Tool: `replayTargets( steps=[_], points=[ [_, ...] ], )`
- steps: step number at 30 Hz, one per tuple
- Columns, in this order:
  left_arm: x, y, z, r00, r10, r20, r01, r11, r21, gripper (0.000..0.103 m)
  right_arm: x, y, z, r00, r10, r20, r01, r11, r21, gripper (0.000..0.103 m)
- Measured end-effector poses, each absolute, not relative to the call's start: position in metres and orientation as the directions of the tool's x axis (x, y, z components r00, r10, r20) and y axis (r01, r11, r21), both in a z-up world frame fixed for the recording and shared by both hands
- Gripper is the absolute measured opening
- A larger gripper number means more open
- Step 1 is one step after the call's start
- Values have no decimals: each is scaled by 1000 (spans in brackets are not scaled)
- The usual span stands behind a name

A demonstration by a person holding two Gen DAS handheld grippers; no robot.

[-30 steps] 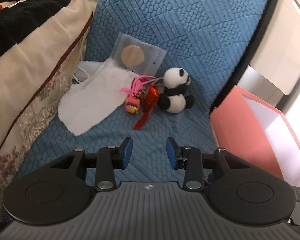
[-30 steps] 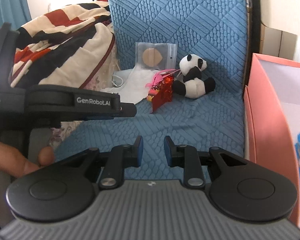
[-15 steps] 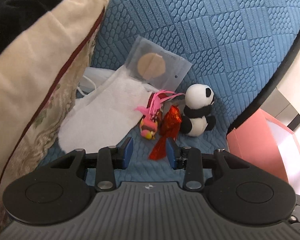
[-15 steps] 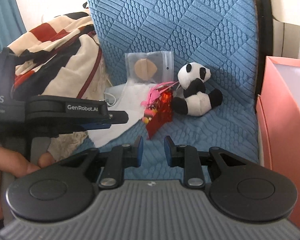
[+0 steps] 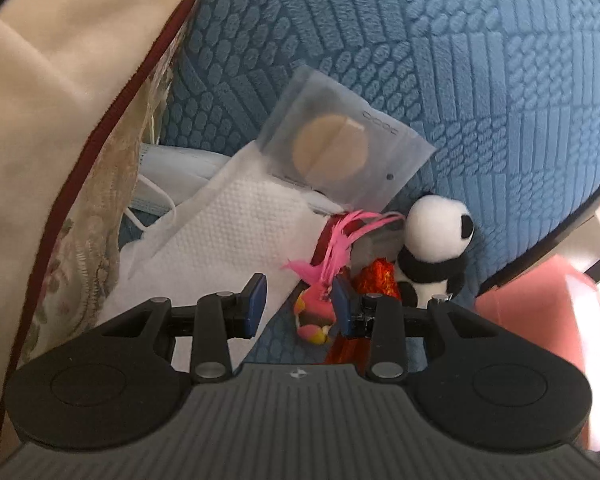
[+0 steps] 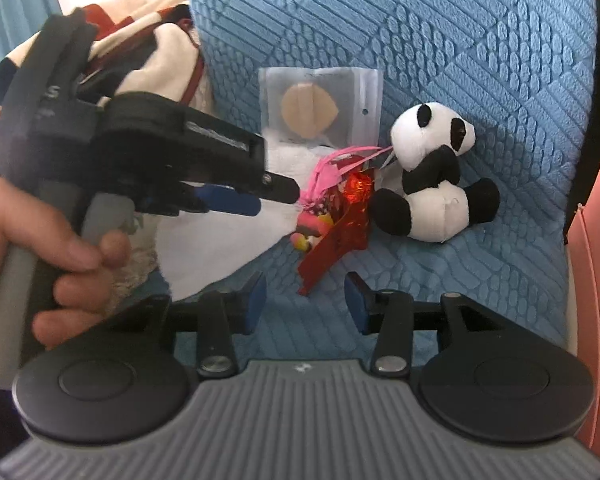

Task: Organize soft objects
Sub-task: 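Move the left tool to the pink feather bird while the right approaches the red foil packet, then close the left gripper on the pink bird while the right closes on the red packet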

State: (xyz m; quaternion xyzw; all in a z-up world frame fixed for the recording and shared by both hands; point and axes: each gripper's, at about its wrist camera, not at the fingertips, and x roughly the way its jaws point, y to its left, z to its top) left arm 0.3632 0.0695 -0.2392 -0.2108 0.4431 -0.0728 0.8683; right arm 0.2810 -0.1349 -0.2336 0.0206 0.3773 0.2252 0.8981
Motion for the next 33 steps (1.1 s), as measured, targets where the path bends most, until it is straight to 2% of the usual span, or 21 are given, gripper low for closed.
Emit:
replayTargets(
  steps=[4,11,13,15,18,25,33],
  points=[
    [370,67,-243,577,-325,-750,-52,901,-430,42,295,-139,-238,589,449,-672,-349,891,289,46],
    [375,57,-250,551,-335,-764,-37,905,-423,42,306,-130,-248,575,427,-698,-354,899,258,44],
    [375,55,-252,545,-335,-769,-32,908,-419,42,307,-131,-250,568,430,-702,-352,898,265,36],
    [376,51,-254,537,-334,-775,-25,912,-410,42,307,-131,-250,564,429,-706,-351,898,266,21],
    [376,46,-256,531,-337,-778,-6,916,-400,42,303,-130,-248,569,399,-719,-355,908,224,7],
    [379,38,-261,522,-320,-791,0,927,-375,42,298,-132,-246,603,324,-729,-355,927,118,4],
    [377,23,-264,521,-285,-804,51,951,-304,42,293,-141,-238,632,301,-714,-338,936,95,4]
  ],
)
